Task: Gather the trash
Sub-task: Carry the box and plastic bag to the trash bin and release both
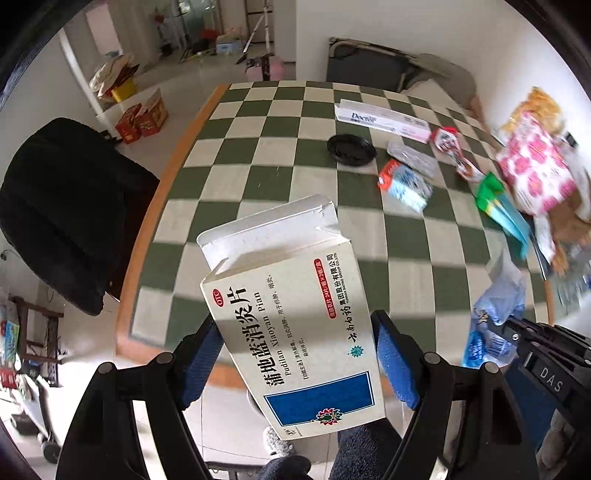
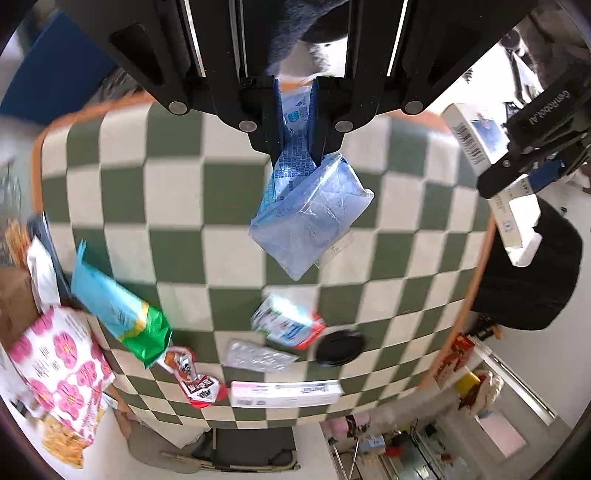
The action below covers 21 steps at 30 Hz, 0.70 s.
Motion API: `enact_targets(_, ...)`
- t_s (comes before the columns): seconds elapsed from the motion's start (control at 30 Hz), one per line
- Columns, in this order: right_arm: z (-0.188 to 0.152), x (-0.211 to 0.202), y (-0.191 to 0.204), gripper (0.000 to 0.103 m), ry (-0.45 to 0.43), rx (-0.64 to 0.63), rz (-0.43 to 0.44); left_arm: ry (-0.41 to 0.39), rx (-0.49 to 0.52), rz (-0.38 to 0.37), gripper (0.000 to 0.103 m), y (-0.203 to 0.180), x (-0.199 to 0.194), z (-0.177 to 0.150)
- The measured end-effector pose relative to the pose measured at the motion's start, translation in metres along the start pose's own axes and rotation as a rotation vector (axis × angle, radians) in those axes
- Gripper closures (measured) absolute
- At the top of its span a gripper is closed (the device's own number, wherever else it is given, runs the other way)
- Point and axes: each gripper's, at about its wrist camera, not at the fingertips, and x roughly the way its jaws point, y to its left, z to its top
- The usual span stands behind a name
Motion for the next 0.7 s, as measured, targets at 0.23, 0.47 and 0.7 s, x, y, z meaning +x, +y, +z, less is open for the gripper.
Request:
enact_targets(0.23,-0.113,-0.004,0.056,0.092,0.020,0.080,0.036,0.069,0.052,-0.016,0.026,0.052,-0.001,-0.093)
enact_targets(0.47,-0.213,0.073,0.075,0.092,0.207,0.122,0.054,0.229,0.034,-0.014,0.026,0.081,0.072,-0.163)
enact_targets(0.7,-0.269,0.177,0.062,0.092,0.313,0.161,0.054,0.354,-0.011,-0.041,0.026,0.086,0.190,-0.203)
